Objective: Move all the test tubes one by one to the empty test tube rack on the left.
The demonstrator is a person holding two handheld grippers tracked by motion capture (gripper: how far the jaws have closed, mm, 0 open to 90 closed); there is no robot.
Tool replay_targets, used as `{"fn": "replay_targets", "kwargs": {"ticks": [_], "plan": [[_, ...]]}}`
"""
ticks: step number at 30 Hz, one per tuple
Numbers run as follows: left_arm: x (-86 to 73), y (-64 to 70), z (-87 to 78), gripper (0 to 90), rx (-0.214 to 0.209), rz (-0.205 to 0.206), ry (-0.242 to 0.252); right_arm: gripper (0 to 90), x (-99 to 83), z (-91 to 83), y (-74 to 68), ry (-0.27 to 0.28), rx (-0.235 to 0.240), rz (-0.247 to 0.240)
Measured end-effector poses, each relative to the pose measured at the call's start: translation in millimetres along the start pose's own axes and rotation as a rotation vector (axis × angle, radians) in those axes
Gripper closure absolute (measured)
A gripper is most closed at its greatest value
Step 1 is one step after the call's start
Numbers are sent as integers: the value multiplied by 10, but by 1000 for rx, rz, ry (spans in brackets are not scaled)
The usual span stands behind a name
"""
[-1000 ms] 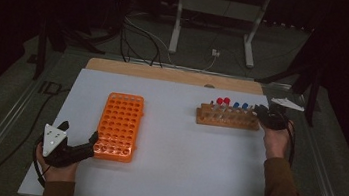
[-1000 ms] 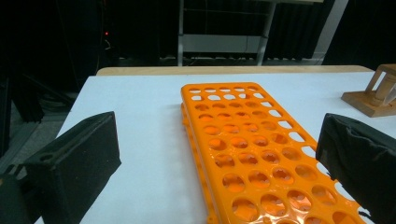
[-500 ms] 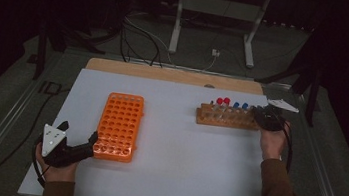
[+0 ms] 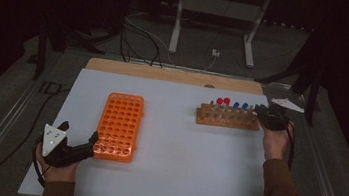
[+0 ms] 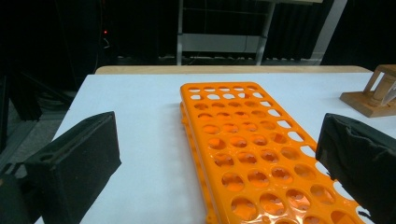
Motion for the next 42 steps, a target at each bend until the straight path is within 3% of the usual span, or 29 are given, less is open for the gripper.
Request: {"fn": "replay_targets", "kwargs": {"ticks": [3,7,17,22,25,28,31,35,39,41,42], "plan": [[-1,-2,-1,12,3,1,-1,763,59,-66,17,21,4,4],[-6,-6,-1,12,6,-1,-5,765,196,-203,27,53,9,-39],[-12,-9,8,12,9,-5,-6,764,495,-522,9,118,39,-74],[-29,61,35,11,-13,49,-28,764,514,-580,-72,110,80,-94],[-43,106,31,11,-22,57,-37,764,509,-594,-110,111,98,-88],[-24,148,27,5,-58,51,-36,764,505,-628,-220,112,138,-85],[19,213,46,5,-114,64,-44,764,503,-664,-335,112,164,-104],[88,323,59,5,-155,81,-45,764,517,-715,-465,121,197,-116],[157,425,90,5,-197,77,-51,763,525,-747,-709,132,251,-141],[203,486,104,5,-239,73,-39,763,525,-743,-761,135,262,-143],[226,518,114,6,-257,76,-31,763,523,-735,-868,139,286,-152]]}}
Point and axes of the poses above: each handheld gripper's, and its own axes: z roughly forward along the jaws, x roughly out of its top, y roughly to its right, the point moved 6 cm from there along z, roughly forward along the jaws, and after that the axes turned 10 degrees about -z, right-handed, at the moved point
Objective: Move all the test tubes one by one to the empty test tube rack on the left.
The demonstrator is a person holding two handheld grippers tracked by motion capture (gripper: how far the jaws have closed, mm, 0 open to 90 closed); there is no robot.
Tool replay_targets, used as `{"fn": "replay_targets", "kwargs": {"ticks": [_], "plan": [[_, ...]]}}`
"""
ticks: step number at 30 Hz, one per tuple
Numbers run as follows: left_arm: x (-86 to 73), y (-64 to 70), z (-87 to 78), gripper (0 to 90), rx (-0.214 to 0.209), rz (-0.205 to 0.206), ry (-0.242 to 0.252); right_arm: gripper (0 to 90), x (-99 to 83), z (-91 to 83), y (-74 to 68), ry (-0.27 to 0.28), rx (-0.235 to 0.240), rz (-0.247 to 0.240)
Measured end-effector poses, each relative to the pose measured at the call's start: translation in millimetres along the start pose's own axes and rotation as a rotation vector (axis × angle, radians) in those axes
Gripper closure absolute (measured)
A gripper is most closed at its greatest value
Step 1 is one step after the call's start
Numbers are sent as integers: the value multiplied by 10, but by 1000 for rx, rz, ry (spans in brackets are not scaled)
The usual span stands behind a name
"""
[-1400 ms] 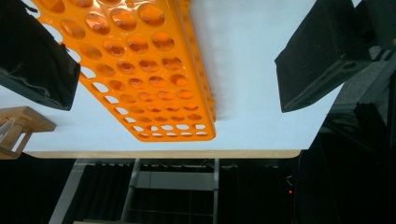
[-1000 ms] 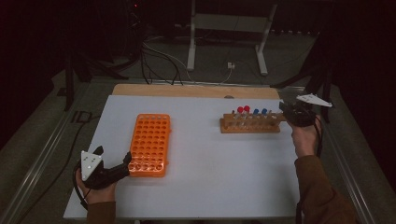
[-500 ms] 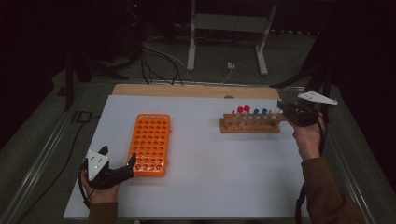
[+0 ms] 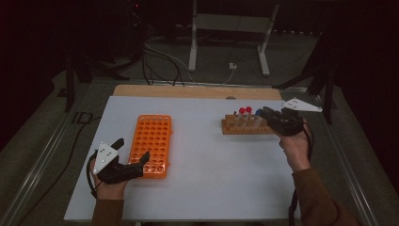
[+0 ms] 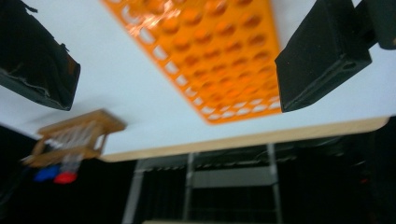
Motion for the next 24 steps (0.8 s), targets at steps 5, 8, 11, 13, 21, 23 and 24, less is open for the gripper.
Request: {"fn": "replay_targets", "kwargs": {"ticks": [5,8,11,13,21,23,24], "plan": [[121,169,151,6,-31,28,-17,763,12,86,-248,3,59,-17],[152,236,220,6,-47,28,-25,763,17,113,-339,-1,81,-23],[176,349,338,6,-70,40,-43,763,35,137,-462,-1,112,-36],[181,441,415,6,-88,55,-56,763,51,151,-541,-1,134,-39],[177,739,666,7,-125,102,-104,762,123,207,-855,-5,205,-83],[175,788,714,9,-134,110,-111,763,147,232,-958,-5,227,-95],[173,808,738,9,-139,109,-114,763,153,243,-987,-4,235,-99]]}}
Point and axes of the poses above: each handheld gripper's, and its own axes: z roughly forward along the jaws, x roughly out of its top, y roughly to its right, the point moved 6 cm from there along z, roughly forward along the jaws, and after that the axes turned 10 degrees about -z, right-handed, at the moved point
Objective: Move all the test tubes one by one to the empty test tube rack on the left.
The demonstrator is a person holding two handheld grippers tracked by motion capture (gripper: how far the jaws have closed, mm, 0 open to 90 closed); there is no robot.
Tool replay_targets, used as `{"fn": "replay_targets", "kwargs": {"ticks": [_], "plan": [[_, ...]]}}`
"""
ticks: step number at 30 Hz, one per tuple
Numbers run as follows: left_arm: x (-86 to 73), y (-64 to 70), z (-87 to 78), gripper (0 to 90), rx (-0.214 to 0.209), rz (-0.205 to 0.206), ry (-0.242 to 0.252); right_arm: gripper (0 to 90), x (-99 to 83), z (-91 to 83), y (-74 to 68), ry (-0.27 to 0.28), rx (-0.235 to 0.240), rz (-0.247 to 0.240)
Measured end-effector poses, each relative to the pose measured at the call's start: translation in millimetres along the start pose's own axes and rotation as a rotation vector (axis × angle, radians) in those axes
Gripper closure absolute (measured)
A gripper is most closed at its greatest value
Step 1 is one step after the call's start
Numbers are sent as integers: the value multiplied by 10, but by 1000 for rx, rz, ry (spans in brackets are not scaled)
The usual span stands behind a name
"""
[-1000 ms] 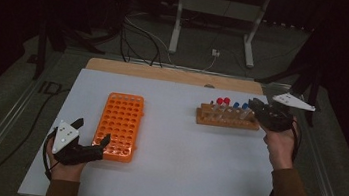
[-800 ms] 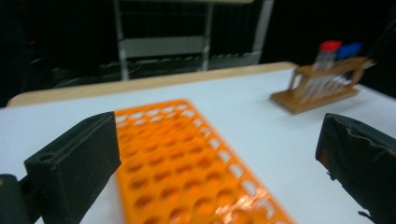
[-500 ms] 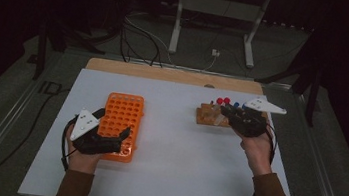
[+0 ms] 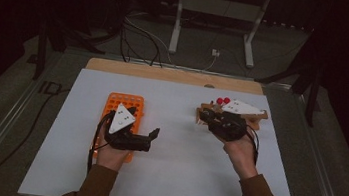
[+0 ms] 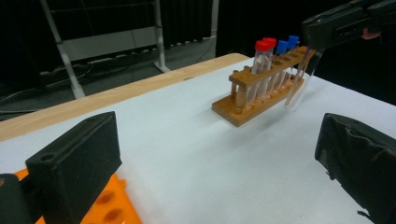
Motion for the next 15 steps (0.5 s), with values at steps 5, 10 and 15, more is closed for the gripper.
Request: {"fn": "replay_targets", "kwargs": {"ticks": [5,10,15], "plan": [[-7,42,106,13,-23,-8,-14,763,31,67,-105,-1,32,-2],[-40,116,199,58,-48,-6,-37,762,74,185,-270,-12,73,-24],[-50,196,288,77,-64,-2,-57,762,108,264,-392,-15,107,-33]]}}
Point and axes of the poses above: each handheld gripper's, and its own axes: z roughly forward along the jaws, x roughly out of its top, y roughly to its right, the point moved 6 cm from there along z, roughly forward along the jaws, and after that the axes turned 10 degrees about -z, right-handed, at the moved point
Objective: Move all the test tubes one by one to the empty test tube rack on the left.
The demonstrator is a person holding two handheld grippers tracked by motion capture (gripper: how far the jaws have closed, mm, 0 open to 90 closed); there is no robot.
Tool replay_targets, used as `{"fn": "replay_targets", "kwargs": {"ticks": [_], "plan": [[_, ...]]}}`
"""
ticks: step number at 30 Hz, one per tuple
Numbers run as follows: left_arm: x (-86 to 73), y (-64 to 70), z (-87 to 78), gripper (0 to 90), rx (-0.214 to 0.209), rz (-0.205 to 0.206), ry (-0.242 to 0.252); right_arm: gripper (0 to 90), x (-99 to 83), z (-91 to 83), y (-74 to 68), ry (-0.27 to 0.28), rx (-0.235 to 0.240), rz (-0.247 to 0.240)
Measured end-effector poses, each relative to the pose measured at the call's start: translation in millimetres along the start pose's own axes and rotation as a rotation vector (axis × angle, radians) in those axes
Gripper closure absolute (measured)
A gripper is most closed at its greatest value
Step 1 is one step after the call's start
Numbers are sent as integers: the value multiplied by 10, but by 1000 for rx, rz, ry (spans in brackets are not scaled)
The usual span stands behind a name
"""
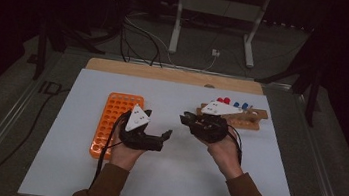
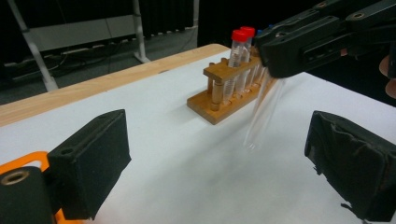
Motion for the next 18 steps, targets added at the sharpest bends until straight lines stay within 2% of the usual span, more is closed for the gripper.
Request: {"fn": "replay_targets", "kwargs": {"ticks": [2,4,5,7,8,12,15,16,18], "plan": [[-7,36,40,96,-7,7,-13,762,16,26,-40,6,11,-4],[-24,74,80,183,-11,18,-30,762,27,51,-79,6,21,0],[-46,105,122,187,-5,25,-48,762,32,64,-95,7,27,-2],[-53,121,136,210,-12,28,-48,762,35,75,-112,5,32,-1],[-63,140,158,301,-21,30,-52,762,38,95,-142,5,41,-5],[-88,166,211,520,-31,21,-76,762,42,121,-192,5,60,-6],[-96,176,223,629,-37,22,-79,762,48,128,-217,6,66,-6],[-97,182,223,629,-40,23,-78,762,48,128,-217,6,66,-6],[-90,197,218,690,-56,19,-73,763,42,137,-231,4,71,-11]]}}
Point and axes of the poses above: each handheld gripper's, and its own axes: z roughly forward along the jaws, x roughly out of its top, y roughly to its right, the point moved 6 cm from there along z, roughly forward along the jaws, and after that the axes turned 10 degrees about -z, right-handed, at the moved point
